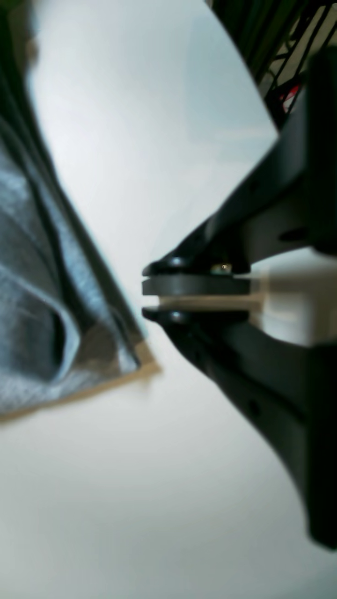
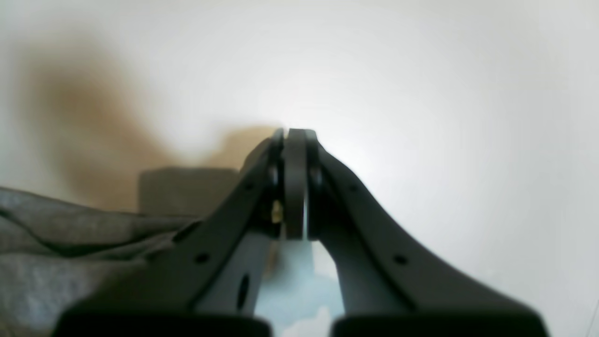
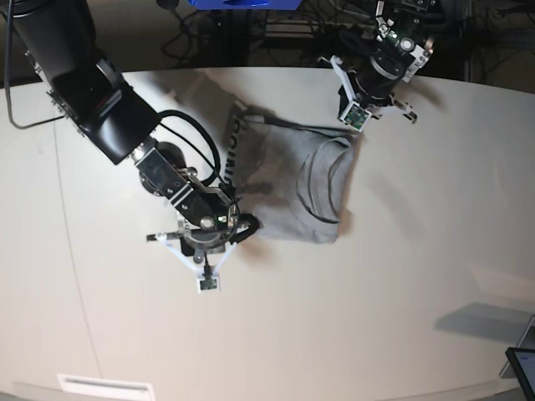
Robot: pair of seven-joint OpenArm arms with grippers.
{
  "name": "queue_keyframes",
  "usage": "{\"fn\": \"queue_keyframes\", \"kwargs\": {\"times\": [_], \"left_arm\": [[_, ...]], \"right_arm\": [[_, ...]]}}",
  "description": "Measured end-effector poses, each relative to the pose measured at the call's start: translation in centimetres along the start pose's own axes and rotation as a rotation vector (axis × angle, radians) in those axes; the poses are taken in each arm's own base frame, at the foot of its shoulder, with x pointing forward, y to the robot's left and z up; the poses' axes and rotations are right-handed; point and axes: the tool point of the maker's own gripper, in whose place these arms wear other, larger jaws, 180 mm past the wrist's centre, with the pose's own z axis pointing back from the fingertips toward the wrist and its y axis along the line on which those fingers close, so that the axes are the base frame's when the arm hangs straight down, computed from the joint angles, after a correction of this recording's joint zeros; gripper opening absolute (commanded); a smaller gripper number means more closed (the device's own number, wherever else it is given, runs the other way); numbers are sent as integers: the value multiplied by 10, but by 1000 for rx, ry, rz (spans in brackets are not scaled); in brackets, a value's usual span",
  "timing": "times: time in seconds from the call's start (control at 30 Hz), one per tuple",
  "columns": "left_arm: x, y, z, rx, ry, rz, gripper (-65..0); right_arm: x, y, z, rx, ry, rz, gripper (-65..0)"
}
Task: Fold the T-shirt properly
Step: 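Push the shirt's lettered edge with the right gripper to square it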
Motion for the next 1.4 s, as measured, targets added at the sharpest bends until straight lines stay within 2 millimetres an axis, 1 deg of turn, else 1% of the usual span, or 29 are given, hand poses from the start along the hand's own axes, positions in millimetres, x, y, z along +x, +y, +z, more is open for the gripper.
{"fn": "queue_keyframes", "kwargs": {"times": [0.13, 0.23, 0.33, 0.5, 0.57, 0.63, 0.73, 0.8, 0.93, 1.1, 1.17, 1.27, 1.4], "left_arm": [[5, 6, -6, 12, -13, -1, -616], [3, 9, -10, 15, -10, 4, -616], [5, 9, -16, 17, -24, 25, -616], [6, 7, -17, 18, -32, 41, -616], [7, 7, -17, 19, -32, 45, -616], [6, 7, -18, 21, -32, 47, -616], [7, 7, -18, 20, -36, 49, -616], [7, 7, -18, 19, -37, 50, -616], [7, 7, -18, 20, -36, 51, -616], [9, 8, -19, 21, -39, 49, -616], [13, 13, -23, 29, -41, 46, -616], [18, 19, -29, 37, -51, 48, -616], [24, 31, -41, 51, -63, 54, -616]], "right_arm": [[0, -3, -2, -7, -4, 2, -650], [3, -3, -2, -7, -22, 3, -650], [5, 2, -2, 24, -24, 42, -650], [20, -3, 0, -8, -75, 70, -650], [23, 4, 2, -7, -111, 171, -650], [18, 22, 5, 29, -118, 262, -650], [20, 44, 9, 43, -136, 293, -650], [21, 51, 10, 52, -142, 301, -650], [9, 45, 2, 53, -99, 350, -650], [12, 52, 5, 66, -109, 350, -650], [11, 51, 4, 65, -104, 350, -650], [2, 49, 2, 59, -79, 353, -650], [0, 47, 2, 53, -70, 358, -650]]}}
